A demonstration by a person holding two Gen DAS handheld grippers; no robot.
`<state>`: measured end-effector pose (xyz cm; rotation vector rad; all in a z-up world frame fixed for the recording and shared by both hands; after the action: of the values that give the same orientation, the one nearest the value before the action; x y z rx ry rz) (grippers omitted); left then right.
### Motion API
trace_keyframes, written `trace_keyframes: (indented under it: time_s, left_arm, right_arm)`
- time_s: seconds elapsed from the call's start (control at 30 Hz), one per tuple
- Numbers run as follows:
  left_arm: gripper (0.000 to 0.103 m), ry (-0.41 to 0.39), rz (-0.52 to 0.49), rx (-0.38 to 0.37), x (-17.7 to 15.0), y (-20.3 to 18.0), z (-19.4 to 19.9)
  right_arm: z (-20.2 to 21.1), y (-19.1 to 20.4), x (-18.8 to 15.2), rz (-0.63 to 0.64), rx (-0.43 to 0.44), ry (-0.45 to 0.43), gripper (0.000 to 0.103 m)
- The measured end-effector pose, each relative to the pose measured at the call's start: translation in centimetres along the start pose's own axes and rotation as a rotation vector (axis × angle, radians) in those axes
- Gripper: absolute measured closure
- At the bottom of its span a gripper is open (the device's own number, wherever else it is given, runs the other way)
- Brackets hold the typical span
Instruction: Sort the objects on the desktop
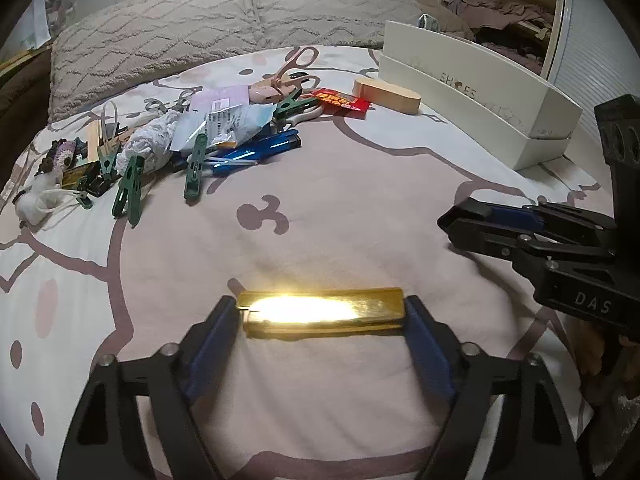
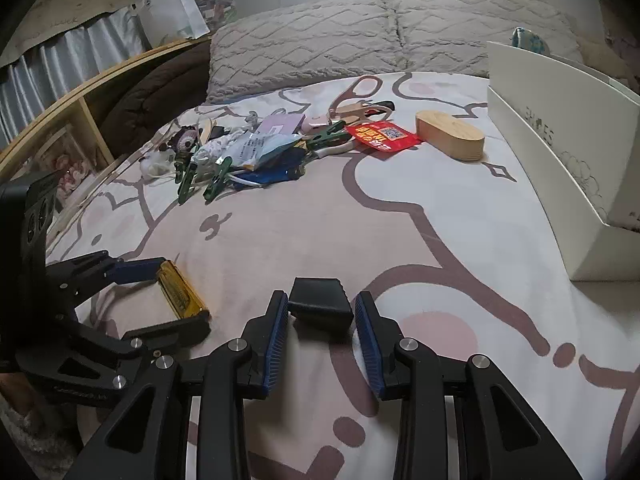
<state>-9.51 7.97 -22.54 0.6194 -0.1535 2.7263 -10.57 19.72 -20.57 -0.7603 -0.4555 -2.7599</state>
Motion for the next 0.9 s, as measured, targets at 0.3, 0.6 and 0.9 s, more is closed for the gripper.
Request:
trace_keyframes:
  time_s: [0.3,0.6,0.9]
  left_arm:
    - [0.022,-0.017,0.008,0.031,0.1,0.0,0.0]
    - [0.022,-0.030,0.059,0.061,0.2,0.8,0.2]
    - [0.022,-0.035,0.088,0.058,0.2,1.3,0.4]
  right_arm:
    - [0.1,0.3,0.0,0.010,0.004,-0.007,0.068]
    - [0.3,1.1,0.0,0.055,-0.020,-0.020,0.073]
    - [0.4,1.2,0.0,0.058,-0.019,-0.021,0.073]
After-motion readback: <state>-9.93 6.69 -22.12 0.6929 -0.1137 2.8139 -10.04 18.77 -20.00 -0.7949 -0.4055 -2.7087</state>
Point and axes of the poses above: each gripper's, at about its wrist camera, not at the fingertips, and z roughly against the way its jaws point, y to its left, x to its top, the point moved 9 cm from there along -z, roughly the way its jaws point, and after that the axes turned 12 degrees about y, right-handed, at the moved point
